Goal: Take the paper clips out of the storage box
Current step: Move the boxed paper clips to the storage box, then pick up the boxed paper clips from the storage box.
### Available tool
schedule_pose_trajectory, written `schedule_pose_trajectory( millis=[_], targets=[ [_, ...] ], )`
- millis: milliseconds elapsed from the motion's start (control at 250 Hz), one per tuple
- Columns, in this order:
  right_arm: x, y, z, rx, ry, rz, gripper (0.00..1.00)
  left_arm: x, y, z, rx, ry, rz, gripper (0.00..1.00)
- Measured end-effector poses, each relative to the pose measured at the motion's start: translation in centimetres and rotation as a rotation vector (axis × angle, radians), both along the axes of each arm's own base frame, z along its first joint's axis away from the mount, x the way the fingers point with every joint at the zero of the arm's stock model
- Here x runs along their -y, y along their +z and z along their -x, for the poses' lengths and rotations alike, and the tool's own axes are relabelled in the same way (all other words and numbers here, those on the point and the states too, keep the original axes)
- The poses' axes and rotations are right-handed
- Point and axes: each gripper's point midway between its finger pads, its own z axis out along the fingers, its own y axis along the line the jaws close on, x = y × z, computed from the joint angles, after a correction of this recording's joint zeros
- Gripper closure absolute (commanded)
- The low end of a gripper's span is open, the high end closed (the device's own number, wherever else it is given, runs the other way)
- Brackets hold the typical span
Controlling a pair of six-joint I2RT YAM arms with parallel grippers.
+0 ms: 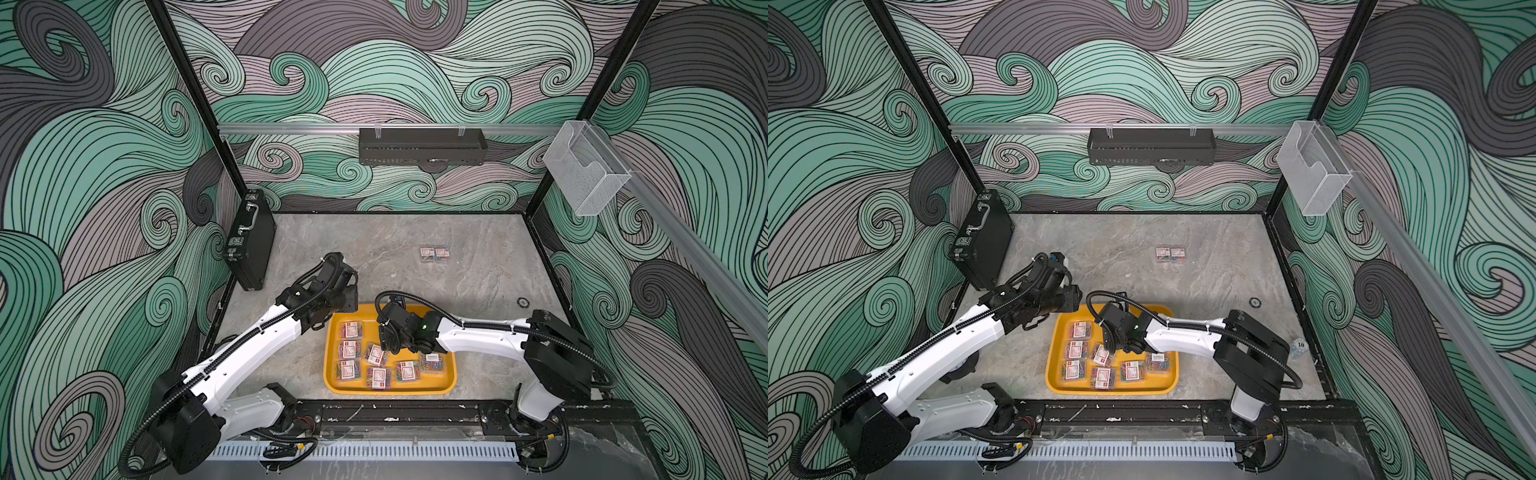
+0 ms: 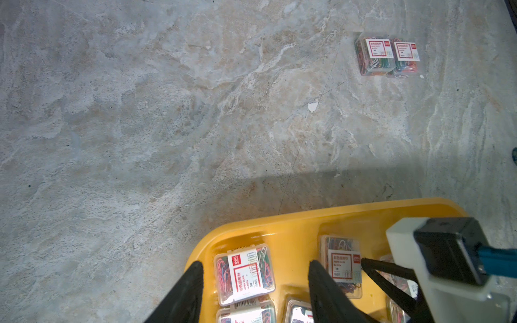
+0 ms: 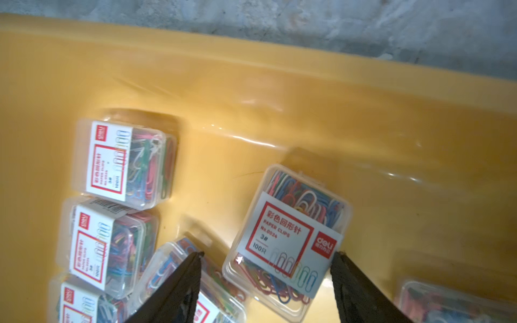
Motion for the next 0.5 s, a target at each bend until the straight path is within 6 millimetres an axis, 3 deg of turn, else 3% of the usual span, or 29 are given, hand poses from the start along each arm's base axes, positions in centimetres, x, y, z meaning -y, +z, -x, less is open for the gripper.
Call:
schedule_pose_trajectory(
  millis=[216, 499],
  targets=[
    [-1.6, -0.1, -0.1, -0.016, 0.076, 0.012, 0.3, -0.2, 0.2, 0.0, 0.006, 0.004, -0.003, 0.41],
    [-0.7, -1.3, -0.2, -0.029, 0.127, 0.145, 0.33, -0.4, 0.5, 0.1, 0.017, 0.008, -0.009, 0.41]
  ],
)
